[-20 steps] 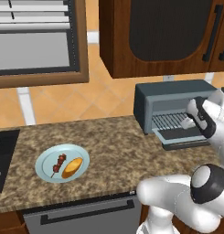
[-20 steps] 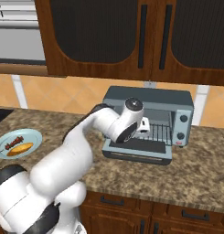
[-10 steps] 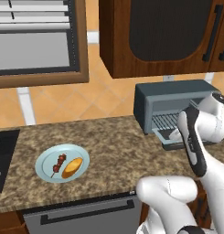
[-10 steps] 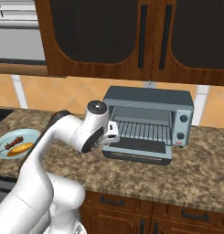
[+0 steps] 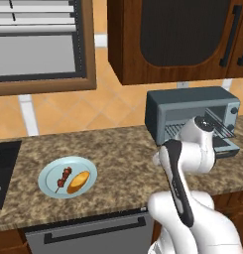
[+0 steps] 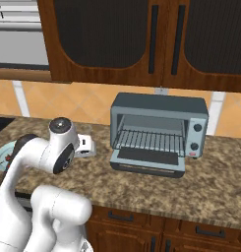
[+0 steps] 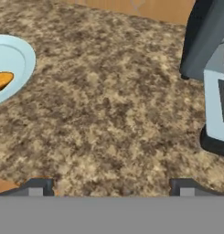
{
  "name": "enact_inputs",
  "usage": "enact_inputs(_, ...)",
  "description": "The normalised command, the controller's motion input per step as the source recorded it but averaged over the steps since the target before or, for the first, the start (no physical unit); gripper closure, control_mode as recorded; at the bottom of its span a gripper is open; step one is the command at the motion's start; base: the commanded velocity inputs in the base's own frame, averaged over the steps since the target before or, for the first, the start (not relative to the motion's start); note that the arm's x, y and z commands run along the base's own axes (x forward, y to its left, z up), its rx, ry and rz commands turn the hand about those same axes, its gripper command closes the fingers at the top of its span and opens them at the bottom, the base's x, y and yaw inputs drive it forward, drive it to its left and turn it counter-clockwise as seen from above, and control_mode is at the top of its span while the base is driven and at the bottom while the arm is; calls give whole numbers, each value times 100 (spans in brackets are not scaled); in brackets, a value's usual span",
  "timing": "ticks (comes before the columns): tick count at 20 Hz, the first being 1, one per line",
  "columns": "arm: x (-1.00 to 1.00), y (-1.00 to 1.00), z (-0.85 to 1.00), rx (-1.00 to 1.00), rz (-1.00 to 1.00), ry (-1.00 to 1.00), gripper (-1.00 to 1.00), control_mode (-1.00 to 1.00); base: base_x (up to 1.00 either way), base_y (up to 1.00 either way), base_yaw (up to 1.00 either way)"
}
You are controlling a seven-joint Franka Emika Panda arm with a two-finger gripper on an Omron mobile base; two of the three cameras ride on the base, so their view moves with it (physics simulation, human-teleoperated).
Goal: Pick up the kebab skewer and baguette bread, and place them inside the toaster oven. Close the toaster oven door and start by setting the timer.
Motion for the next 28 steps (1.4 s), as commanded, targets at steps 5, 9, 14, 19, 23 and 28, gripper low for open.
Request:
enact_inputs(5,46,100,0,0,-9,4,-100,-100,0,0,0)
enact_inputs(9,42,100,-1,0,-15,16,-100,-100,0,0,0)
enact_inputs(14,14,100,0,1,-15,11,-100,-100,0,0,0)
enact_inputs(19,34,96,1,4,-23,30,-100,-100,0,0,0)
enact_inputs(23,12,100,-8,4,-16,16,-100,-100,0,0,0)
enact_inputs(28,40,83,-9,0,-9,11,-100,-100,0,0,0)
